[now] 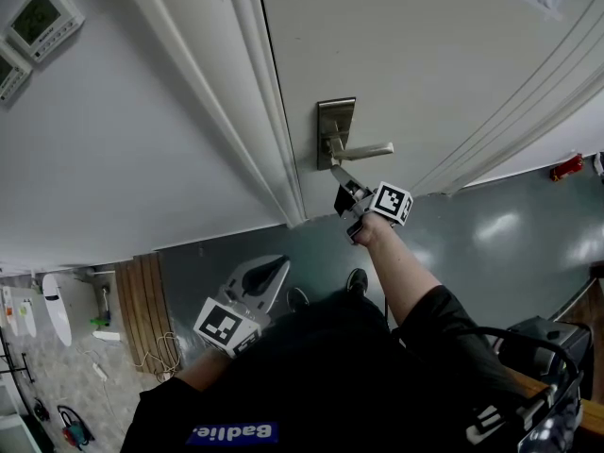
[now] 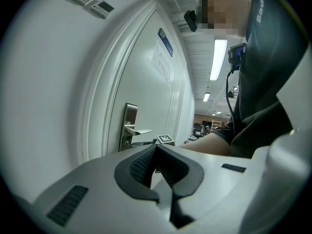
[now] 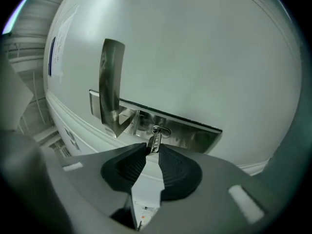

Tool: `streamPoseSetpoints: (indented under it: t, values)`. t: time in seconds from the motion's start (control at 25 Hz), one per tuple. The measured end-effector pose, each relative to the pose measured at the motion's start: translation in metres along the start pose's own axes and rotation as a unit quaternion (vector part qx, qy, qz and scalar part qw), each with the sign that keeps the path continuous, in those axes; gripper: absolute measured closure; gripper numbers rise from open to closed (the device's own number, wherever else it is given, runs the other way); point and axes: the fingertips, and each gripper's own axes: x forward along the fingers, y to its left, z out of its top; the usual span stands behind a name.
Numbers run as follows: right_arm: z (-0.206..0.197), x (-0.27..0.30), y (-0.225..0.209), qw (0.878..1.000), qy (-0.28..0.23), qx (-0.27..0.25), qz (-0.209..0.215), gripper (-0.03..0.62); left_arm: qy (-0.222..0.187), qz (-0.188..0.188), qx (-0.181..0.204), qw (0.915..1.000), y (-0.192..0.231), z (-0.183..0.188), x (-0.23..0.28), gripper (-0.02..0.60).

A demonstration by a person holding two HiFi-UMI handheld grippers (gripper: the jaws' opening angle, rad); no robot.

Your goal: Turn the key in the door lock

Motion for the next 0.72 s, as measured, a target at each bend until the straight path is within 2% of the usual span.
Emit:
streamPoseSetpoints:
  t: [0.08,0.16,0.24,0.36,0.56,0.72]
  values:
    - [0.000,0.000,0.001,0.999,0.004,-0.047,-0.027,0.524,-0.005,0.002,0.004,1.0000,0.001,0.002,0.001,0.588]
    - [0.000,0.001,0.002,0.992,0.015,-0.106,-0.061,0.520,0.002,-0.002,-0.002,1.0000,-0.001,-0.001,0.001,0.588]
    - [-0.001,0.001,0.003,0.986,0.021,-0.143,-0.085,0.517,0.005,-0.004,-0.007,1.0000,-0.002,-0.002,0.000,0.588]
    - [-0.001,0.001,0.003,0.978,0.023,-0.177,-0.111,0.514,0.001,-0.005,-0.005,1.0000,-0.003,-0.001,-0.001,0.588]
    - [-0.003,0.001,-0.002,0.955,0.036,-0.242,-0.166,0.511,-0.003,-0.006,-0.004,1.0000,-0.004,0.000,-0.007,0.588]
    - [-0.004,0.001,0.001,0.946,0.038,-0.268,-0.181,0.510,-0.004,-0.006,-0.005,1.0000,-0.003,-0.001,-0.014,0.588]
